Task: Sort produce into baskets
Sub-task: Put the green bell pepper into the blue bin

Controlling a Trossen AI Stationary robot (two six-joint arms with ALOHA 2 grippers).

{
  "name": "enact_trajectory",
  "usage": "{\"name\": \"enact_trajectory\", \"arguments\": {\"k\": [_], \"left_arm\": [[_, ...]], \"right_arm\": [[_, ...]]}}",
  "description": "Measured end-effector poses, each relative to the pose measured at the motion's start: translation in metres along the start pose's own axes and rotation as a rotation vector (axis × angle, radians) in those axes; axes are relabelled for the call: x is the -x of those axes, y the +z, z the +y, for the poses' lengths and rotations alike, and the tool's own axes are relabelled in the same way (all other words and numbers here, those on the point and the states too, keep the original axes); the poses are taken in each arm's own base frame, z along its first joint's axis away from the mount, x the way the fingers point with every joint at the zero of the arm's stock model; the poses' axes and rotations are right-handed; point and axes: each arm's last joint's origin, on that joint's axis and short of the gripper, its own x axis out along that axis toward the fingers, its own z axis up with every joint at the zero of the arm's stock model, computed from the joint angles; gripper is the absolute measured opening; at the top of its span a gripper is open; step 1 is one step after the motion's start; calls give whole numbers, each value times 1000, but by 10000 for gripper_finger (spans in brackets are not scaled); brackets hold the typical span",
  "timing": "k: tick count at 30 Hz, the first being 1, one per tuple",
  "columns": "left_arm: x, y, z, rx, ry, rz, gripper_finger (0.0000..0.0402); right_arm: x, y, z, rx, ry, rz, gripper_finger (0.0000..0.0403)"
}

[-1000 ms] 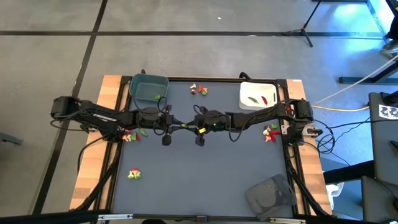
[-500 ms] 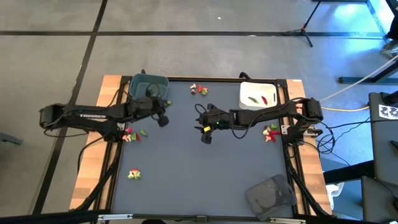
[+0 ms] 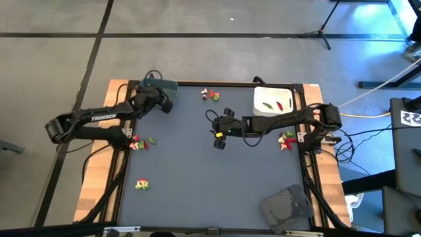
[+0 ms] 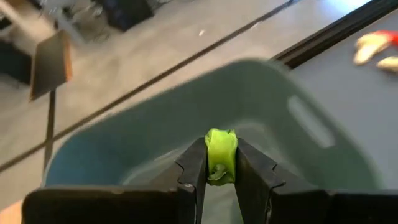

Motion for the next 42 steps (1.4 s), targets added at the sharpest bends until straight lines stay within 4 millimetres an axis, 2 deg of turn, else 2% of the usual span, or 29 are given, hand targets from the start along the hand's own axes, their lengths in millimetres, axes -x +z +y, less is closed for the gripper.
{"name": "enact_trajectory", "arguments": {"k": [5,11,15,20,26,35,42], "left_arm": [[-13,-6,4,7,39,53,69],[-15,-6,5,7,30,64,131],[-11,4,4,10,-19,101,174],[2,21,3,21,-52,84,196],[18,27,-5,17,-161,20,198],[34,27,-27,-27,-390,-27,198],[43,24,-41,-50,-489,-62,198]], "right_arm": [[0,0,0,0,0,0,170],[0,-1,0,-10,0,5,170],[0,0,0,-15,0,5,170],[-1,0,-5,-92,-24,5,170],[-7,-3,-31,-282,-88,34,170],[-17,-7,-86,-400,-201,47,170],[-36,-17,-122,-468,-193,45,170]]}}
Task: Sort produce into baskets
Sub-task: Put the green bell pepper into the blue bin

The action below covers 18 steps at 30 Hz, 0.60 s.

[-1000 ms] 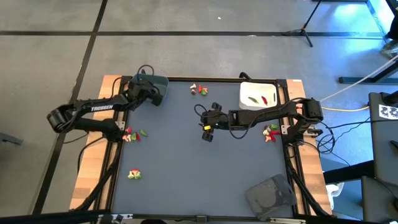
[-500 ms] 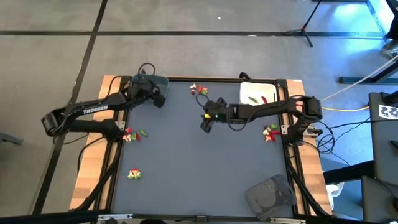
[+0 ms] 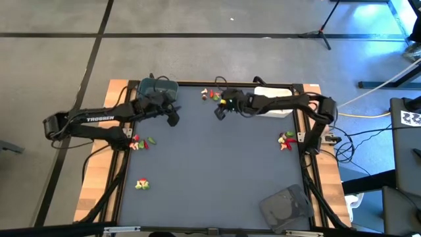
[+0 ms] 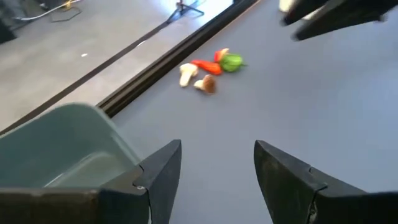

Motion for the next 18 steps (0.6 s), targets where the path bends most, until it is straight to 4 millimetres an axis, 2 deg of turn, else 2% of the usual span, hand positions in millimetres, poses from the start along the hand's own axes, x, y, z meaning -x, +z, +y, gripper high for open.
{"name": "enact_trajectory", "arguments": {"k": [8,13,18], "left_arm": [[-3,1,-8,-10,-32,-21,198],[-8,-2,-9,-19,-29,2,198],[-12,-2,-11,-34,-30,-7,199]], "right_arm": [[-35,-3,-20,-50,32,-36,170],[-47,-8,-28,-57,17,4,170],[-58,2,-32,-59,0,33,170]]}}
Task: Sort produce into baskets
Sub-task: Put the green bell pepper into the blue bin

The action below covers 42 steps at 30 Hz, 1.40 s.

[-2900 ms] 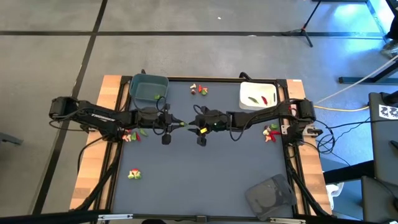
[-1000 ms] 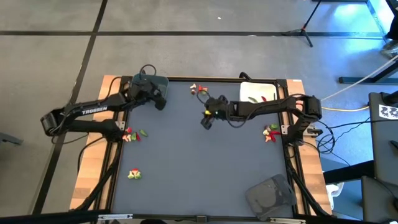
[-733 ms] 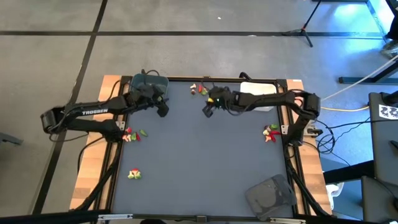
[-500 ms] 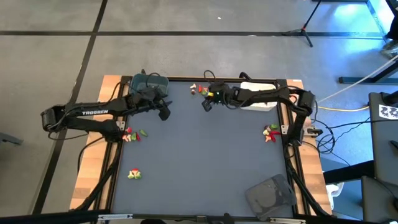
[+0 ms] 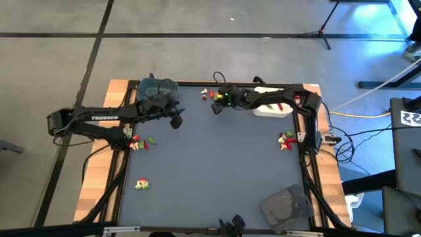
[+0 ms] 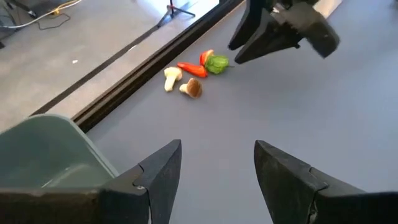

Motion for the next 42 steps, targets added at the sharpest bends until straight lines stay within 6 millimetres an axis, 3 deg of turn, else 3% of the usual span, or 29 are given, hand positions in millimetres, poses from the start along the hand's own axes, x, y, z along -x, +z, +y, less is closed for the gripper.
{"name": "enact_trajectory", "arguments": {"k": [10,25,35,42], "left_arm": [[-1,0,0,-6,1,-1,199],[-1,2,0,-14,0,-25,199],[-1,2,0,-34,0,-25,199],[-13,11,-6,32,-63,-135,198]], "right_arm": [[-20,22,-11,-42,17,88,170],[-25,23,-45,-127,105,195,170],[-25,23,-41,101,170,185,170],[-20,28,-36,119,170,151,170]]}}
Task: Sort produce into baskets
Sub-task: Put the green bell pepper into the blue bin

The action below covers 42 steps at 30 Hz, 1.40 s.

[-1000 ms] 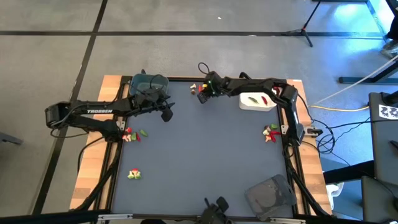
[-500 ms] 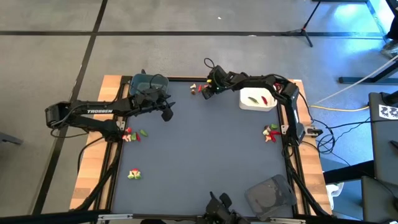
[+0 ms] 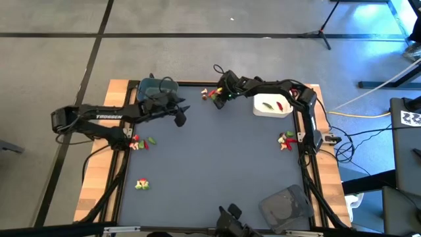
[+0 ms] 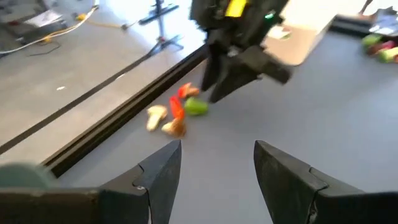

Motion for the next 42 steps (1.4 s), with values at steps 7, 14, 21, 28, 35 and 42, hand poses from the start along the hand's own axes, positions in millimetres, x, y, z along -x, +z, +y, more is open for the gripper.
{"name": "enact_trajectory", "arguments": {"k": [7,14,21,28,35,42], "left_arm": [[-24,-6,-5,26,-36,19,198],[-35,-7,-7,-2,-35,51,198],[-38,-7,-8,-32,-16,33,198],[-50,-20,-10,-14,-4,97,198],[-72,-36,-16,-10,-2,192,198],[-80,-29,-18,-47,-5,179,198]], "right_arm": [[1,9,6,-51,-36,-70,170],[-2,6,5,-179,-43,-58,170],[-8,2,4,-197,2,-25,170],[-7,3,1,-222,22,-30,170],[-8,3,-5,-222,27,-30,130],[-9,1,-14,-252,38,-15,45]]}}
